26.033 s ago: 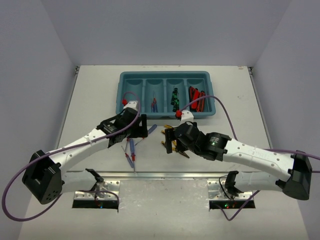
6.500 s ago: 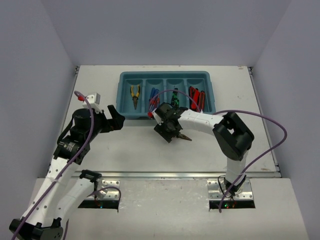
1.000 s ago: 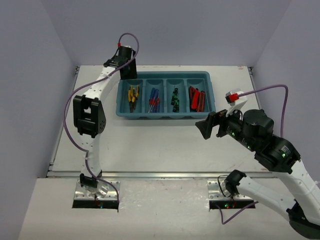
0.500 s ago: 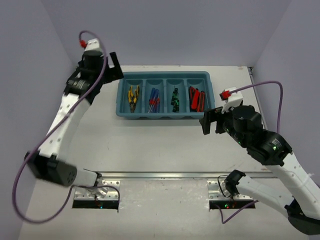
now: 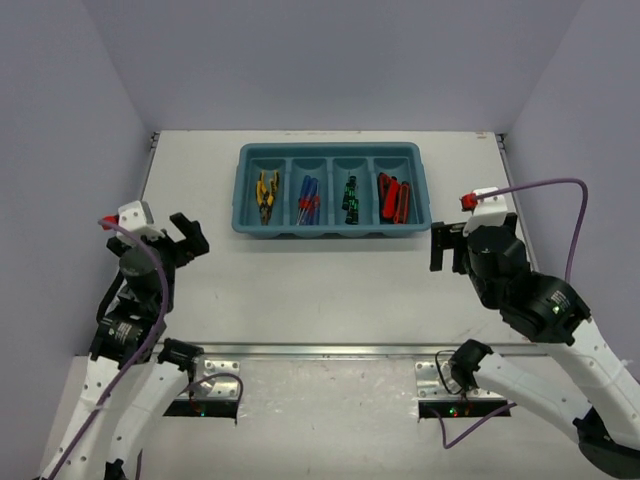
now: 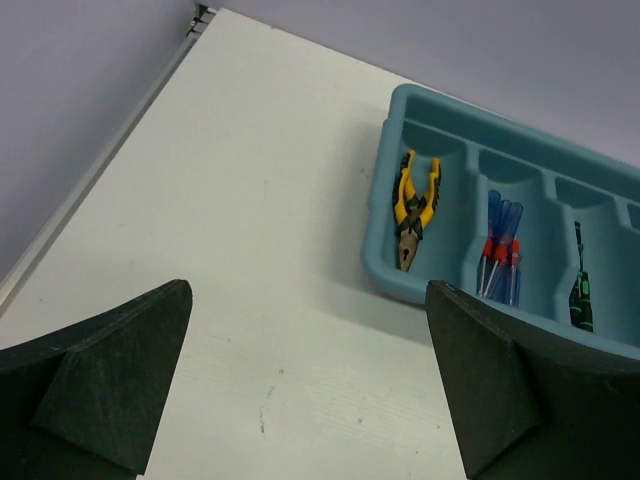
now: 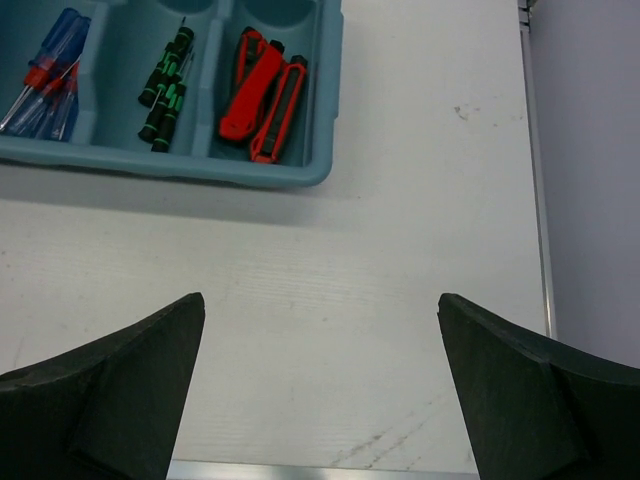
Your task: Sort the tools into containers
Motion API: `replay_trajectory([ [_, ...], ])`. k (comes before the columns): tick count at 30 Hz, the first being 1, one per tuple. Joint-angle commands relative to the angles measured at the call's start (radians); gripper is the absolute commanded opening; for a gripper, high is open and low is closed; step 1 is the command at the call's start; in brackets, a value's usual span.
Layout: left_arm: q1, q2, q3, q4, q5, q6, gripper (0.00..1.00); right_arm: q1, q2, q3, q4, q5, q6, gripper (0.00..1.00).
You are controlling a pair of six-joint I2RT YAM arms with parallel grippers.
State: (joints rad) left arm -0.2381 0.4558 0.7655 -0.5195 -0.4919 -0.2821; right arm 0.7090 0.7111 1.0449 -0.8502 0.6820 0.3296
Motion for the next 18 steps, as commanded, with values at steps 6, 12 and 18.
replay_trajectory([
  [6, -0.021, -0.18, -0.113, 0.127, 0.05, 0.008, 1.0, 0.001, -0.124, -0.183, 0.091, 0.065, -0.013, 0.99],
  [12, -0.021, -0.135, -0.123, 0.134, 0.112, 0.0, 1.0, 0.0, -0.087, -0.247, 0.126, 0.114, 0.014, 0.99],
  [18, -0.023, -0.115, -0.145, 0.174, 0.177, 0.012, 1.0, 0.0, -0.067, -0.268, 0.133, 0.122, 0.037, 0.99],
])
